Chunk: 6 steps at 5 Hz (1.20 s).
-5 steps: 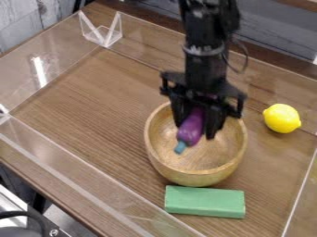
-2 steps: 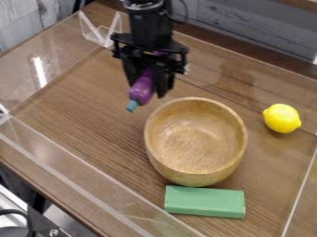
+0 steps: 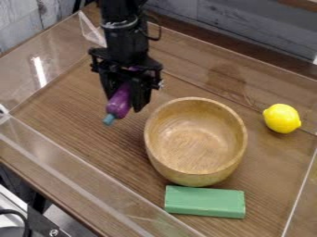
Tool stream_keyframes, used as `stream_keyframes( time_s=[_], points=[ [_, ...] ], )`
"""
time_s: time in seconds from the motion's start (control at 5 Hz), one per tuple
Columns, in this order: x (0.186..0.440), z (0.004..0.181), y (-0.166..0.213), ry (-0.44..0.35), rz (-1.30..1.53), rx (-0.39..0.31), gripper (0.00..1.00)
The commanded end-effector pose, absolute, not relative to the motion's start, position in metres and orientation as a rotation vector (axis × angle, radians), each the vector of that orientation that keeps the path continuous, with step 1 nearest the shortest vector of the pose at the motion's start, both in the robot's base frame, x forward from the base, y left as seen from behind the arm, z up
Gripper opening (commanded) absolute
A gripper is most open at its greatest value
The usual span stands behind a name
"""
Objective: Remove the purple eggplant from inside the brown bowl and put it on the table
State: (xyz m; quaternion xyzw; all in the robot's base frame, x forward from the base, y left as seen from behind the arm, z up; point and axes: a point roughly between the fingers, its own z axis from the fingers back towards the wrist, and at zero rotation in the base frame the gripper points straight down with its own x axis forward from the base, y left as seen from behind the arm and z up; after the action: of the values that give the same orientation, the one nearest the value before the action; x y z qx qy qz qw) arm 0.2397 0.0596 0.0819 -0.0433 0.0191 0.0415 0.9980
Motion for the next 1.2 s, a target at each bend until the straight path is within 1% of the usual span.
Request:
stream_keyframes(
  time_s=[0.0, 0.4, 0.8, 1.0],
  points=[
    [0.237, 0.082, 0.067, -0.009, 0.076, -0.061, 0.00],
    [0.230, 0.060, 0.075, 0.013, 0.083, -0.048, 0.00],
    [0.226, 0.042, 0.078, 0.034, 0.089, -0.042, 0.00],
    [0.226, 0.042, 0.077, 0.038, 0.098, -0.044, 0.00]
  ],
)
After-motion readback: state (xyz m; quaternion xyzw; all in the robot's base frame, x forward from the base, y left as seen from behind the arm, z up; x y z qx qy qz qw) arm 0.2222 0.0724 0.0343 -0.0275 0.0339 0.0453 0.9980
